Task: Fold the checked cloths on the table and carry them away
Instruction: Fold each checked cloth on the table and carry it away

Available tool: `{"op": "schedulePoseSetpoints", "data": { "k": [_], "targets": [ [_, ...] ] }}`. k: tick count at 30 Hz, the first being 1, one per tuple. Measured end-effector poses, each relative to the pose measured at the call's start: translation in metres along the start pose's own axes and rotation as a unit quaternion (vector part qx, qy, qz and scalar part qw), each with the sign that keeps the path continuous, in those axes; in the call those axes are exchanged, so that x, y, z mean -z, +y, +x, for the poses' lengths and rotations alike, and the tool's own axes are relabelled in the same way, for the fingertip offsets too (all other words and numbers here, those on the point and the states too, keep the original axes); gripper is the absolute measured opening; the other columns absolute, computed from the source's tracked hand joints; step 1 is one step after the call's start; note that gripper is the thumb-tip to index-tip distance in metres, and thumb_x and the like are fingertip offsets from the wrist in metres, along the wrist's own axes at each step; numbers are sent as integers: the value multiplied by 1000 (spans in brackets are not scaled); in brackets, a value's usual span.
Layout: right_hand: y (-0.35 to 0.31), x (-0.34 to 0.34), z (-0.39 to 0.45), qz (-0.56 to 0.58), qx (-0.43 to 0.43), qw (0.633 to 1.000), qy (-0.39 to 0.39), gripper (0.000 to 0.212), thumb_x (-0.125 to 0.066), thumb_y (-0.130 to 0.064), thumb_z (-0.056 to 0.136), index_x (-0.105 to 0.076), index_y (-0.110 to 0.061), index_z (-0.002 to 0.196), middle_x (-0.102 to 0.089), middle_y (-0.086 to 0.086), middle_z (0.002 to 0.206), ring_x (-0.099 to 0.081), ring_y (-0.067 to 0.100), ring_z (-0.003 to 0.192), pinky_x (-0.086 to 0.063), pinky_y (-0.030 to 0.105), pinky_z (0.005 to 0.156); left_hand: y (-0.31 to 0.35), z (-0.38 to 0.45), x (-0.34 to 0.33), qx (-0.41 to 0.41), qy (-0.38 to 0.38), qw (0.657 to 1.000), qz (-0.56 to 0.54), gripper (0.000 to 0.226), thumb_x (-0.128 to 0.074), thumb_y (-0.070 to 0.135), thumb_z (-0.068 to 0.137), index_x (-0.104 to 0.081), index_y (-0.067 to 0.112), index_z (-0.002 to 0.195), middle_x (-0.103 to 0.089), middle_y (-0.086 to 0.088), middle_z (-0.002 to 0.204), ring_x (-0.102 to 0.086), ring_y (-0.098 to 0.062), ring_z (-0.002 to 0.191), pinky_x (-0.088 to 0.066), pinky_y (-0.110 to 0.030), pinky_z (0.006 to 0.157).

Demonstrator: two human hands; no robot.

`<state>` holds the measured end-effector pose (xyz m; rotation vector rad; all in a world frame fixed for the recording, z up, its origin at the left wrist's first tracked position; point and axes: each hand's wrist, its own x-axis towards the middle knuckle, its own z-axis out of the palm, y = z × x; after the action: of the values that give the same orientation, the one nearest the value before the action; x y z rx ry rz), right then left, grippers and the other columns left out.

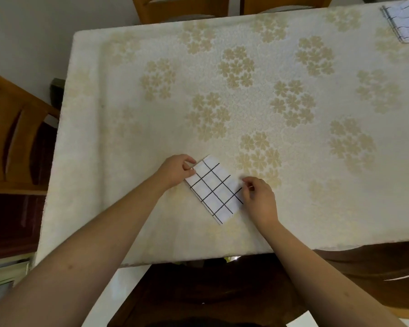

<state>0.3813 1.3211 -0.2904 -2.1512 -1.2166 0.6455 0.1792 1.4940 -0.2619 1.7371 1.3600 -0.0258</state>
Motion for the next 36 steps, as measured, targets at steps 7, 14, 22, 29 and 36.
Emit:
{"op": "schedulePoseSetpoints", "data": {
  "k": [7,14,22,29,36],
  "targets": [
    [-25,-14,-12,17,-53,998,-27,27,-56,-22,90,-64,-19,115,-62,0,97,-59,19,89,-50,36,78,-72,-67,-6,135,14,973,-185,19,-74,8,80,-64,15,95,-68,-13,98,-67,-29,91,-55,-45,85],
    [-44,-26,-42,67,-132,988,-38,22,-57,-20,91,-66,-15,111,-65,-2,90,-60,15,79,-41,23,69,-89,-114,-7,143,-39,937,-317,36,-71,8,86,-54,14,117,-67,-10,107,-68,-22,93,-58,-30,70],
    [-52,-28,-69,103,-208,972,-22,25,-56,-21,90,-64,-17,114,-67,-2,98,-62,17,90,-41,25,72,-87,-106,-18,109,69,964,-231,12,-66,20,91,-63,13,101,-70,-8,103,-66,-23,90,-55,-36,75],
    [-71,-29,-77,206,-233,950,-7,46,-64,-42,88,-52,-21,127,-63,-6,109,-60,11,97,-46,28,83,-87,-127,0,0,53,953,-298,6,-63,11,92,-63,17,92,-75,-1,88,-67,-12,77,-52,-30,70],
    [-90,-29,-78,355,-252,885,-165,28,-65,-40,89,-73,-17,102,-76,0,96,-72,19,90,-56,38,84,-101,-138,11,43,12,906,-421,12,-58,5,94,-62,10,104,-73,-6,101,-69,-21,92,-57,-30,74]
  ]
}}
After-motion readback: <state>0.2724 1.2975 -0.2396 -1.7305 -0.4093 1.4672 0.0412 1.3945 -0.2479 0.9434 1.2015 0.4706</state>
